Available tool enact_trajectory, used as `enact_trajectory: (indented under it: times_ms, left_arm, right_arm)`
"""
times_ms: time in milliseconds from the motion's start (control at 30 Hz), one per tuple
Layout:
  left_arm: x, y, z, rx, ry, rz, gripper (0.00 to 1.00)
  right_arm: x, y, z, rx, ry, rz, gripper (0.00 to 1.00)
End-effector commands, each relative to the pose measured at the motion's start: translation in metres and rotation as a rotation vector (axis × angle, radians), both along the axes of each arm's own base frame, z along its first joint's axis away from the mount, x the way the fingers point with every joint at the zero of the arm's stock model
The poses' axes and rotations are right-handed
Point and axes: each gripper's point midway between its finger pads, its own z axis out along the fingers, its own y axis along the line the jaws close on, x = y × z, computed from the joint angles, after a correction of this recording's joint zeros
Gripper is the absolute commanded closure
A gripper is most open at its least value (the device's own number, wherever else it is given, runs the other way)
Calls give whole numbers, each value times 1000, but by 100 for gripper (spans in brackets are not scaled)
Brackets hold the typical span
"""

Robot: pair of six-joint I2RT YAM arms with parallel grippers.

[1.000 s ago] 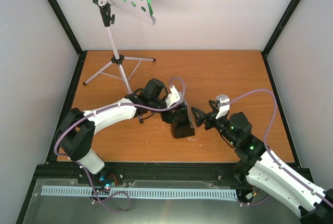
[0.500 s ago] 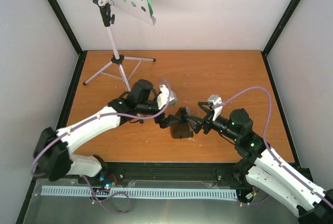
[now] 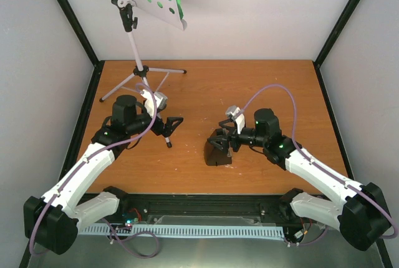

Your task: Pack up the instrument practice props

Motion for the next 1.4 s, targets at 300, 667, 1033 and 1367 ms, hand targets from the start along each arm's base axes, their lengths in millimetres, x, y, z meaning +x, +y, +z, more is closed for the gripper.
enact_trajectory:
  times_ms: [300, 667, 1033, 1367]
  left_arm:
    - [12, 6, -18, 20, 92, 66, 0]
    - [14, 8, -20, 25, 95, 79, 1]
    - [15, 8, -22, 29, 101, 83, 0]
    - [18, 13, -21, 39, 93, 118, 1]
  right_arm:
    - [-32, -34, -40, 31, 95, -109, 4]
    - [-22, -36, -46, 12, 28, -141, 4]
    - [3, -29, -59, -42, -46, -162, 7]
    - [61, -82, -66, -81, -100, -626, 29]
